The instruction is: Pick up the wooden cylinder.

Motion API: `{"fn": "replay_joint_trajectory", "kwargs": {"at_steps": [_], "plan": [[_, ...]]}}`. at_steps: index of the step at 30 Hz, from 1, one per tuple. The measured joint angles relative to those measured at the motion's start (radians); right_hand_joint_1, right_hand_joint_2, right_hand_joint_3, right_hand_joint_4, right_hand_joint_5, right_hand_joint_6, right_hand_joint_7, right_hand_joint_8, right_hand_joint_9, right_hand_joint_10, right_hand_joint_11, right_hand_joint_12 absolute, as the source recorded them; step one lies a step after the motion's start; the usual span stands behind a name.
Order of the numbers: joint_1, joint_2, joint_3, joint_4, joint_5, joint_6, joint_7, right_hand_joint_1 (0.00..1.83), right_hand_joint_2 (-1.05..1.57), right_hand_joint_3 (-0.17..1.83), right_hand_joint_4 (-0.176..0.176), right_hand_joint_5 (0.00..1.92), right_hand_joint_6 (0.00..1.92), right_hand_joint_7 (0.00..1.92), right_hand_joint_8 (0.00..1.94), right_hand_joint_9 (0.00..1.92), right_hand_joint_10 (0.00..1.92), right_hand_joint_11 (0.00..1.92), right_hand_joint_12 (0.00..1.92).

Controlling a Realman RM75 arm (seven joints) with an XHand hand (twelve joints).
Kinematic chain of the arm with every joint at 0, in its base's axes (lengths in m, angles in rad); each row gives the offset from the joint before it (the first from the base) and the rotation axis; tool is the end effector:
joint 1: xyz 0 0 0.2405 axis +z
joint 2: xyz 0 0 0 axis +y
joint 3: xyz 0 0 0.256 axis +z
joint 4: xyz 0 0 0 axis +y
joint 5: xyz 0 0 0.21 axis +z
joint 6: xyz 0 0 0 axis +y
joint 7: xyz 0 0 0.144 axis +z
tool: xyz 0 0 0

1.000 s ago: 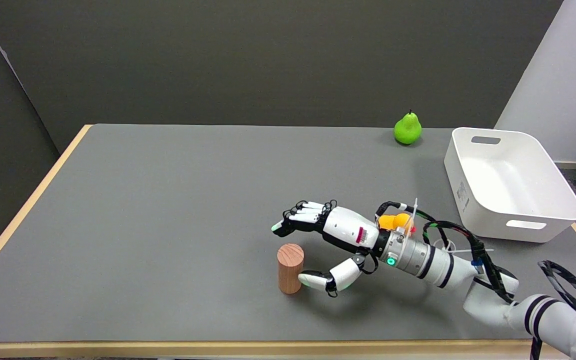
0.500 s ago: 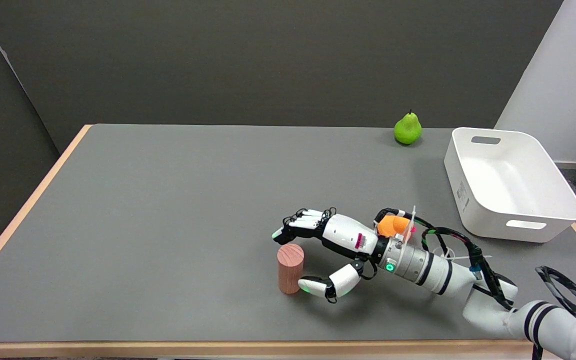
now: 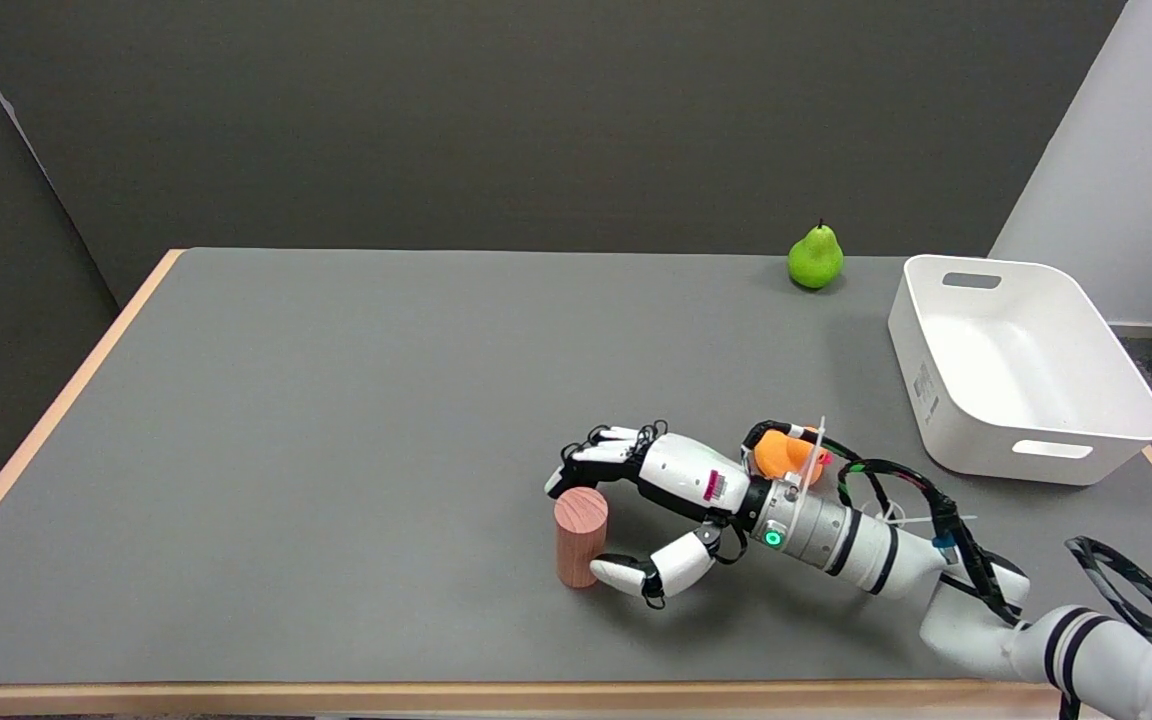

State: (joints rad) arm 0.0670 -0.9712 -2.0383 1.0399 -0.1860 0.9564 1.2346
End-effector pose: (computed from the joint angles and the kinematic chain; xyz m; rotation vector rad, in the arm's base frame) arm -0.3229 -0.2903 0.2806 2.2620 -0.5888 0.3589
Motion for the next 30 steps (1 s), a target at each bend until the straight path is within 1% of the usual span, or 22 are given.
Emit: {"fn": "replay_joint_trajectory", "kwargs": {"at_steps": [4,16,23,27,30], "plan": [[0.000,-0.001,-0.001,0.009,0.001,-0.011,0.001,0.65,0.66,0.86,-0.128,0.37,0.74,0.55,0.68,0.46,1.10,0.25,1.43],[-0.001,-0.004,-0.003,0.042,0.003,-0.045,0.004,0.63,0.64,0.89,-0.127,0.37,0.71,0.54,0.68,0.46,1.09,0.24,1.45],[-0.006,-0.004,-0.009,0.059,0.007,-0.058,0.017,0.62,0.65,0.85,-0.139,0.36,0.72,0.54,0.68,0.45,1.12,0.26,1.46],[-0.010,-0.004,-0.013,0.068,0.009,-0.063,0.022,0.64,0.64,0.88,-0.147,0.36,0.71,0.54,0.68,0.45,1.10,0.26,1.47],[-0.013,-0.005,-0.017,0.074,0.014,-0.066,0.025,0.65,0.65,0.90,-0.147,0.37,0.72,0.53,0.68,0.46,1.09,0.25,1.46]]}}
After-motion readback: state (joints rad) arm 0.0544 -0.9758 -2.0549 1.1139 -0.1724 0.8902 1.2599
